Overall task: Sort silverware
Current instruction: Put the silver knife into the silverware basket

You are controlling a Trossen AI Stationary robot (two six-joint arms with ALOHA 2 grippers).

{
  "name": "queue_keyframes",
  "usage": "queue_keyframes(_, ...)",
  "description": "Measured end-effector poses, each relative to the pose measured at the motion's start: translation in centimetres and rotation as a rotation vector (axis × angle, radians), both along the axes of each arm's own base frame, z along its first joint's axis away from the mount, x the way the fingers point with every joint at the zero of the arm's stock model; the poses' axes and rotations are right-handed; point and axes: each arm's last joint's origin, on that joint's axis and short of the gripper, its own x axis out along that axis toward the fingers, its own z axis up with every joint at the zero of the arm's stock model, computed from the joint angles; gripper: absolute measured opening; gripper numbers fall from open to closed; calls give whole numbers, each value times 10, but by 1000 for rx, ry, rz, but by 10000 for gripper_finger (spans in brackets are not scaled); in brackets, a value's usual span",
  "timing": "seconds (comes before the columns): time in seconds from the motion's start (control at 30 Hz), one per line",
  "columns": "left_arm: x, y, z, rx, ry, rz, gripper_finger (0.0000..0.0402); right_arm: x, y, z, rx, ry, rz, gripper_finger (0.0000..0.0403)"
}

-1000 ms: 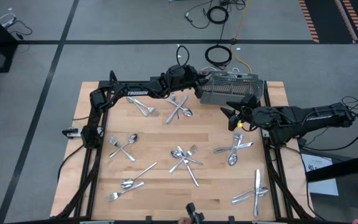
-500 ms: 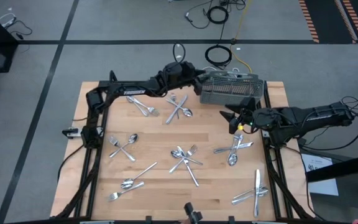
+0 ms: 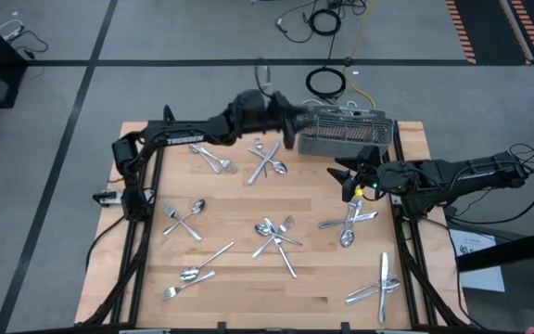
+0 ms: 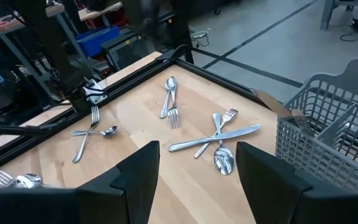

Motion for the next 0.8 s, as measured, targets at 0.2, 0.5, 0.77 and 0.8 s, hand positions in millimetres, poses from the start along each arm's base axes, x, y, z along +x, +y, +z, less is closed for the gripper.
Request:
queue_keyframes(0.2,10,-29,-15,145,144,-101,201,0,0,0,-15,9,5,203)
queue_keyframes(0.5,17,-54,-20,207,198,-169,201,-3,-1,-5,-45,85,16,203)
queue_keyframes(0.77,19,-61,-20,162,203,-64,201,-8,0,-16,8,198,50,203)
queue_keyframes(0.8,20,-62,-20,137,200,-61,201,-9,0,-17,14,204,60,203)
